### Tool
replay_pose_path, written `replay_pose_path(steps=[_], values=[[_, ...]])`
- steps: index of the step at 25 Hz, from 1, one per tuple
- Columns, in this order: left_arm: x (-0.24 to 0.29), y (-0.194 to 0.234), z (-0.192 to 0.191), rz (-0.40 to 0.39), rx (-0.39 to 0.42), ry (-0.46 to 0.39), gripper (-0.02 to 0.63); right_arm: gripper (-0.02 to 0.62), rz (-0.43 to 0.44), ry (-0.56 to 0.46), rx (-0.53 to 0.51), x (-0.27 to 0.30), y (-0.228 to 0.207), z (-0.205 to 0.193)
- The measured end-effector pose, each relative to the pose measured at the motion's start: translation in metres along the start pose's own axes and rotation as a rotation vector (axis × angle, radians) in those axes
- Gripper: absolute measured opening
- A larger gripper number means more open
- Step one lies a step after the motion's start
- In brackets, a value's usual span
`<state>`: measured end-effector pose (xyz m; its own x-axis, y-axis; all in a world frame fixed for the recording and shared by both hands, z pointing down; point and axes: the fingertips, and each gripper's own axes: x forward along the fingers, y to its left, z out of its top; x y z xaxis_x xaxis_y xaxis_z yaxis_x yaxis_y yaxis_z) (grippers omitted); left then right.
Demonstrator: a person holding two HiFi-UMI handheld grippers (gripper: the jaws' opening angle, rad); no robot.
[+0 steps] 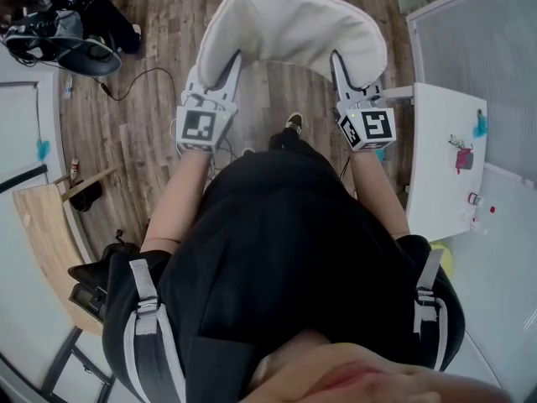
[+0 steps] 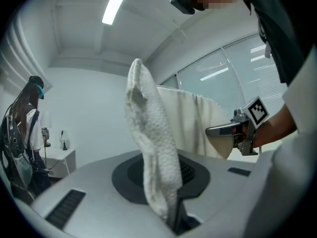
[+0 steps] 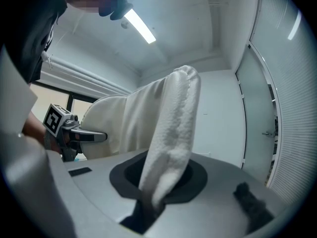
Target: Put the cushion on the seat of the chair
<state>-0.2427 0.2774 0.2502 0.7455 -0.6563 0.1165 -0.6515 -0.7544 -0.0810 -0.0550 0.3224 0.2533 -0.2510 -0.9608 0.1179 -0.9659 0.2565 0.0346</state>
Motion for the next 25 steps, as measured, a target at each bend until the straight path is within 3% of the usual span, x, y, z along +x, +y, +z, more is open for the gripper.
replay_pose_path(steps=[25], values=[[0.148, -0.043, 0.019, 0.043, 0.029, 0.046, 0.055, 0.055, 0.055, -0.007, 0.017, 0.04, -0.16, -0.009]])
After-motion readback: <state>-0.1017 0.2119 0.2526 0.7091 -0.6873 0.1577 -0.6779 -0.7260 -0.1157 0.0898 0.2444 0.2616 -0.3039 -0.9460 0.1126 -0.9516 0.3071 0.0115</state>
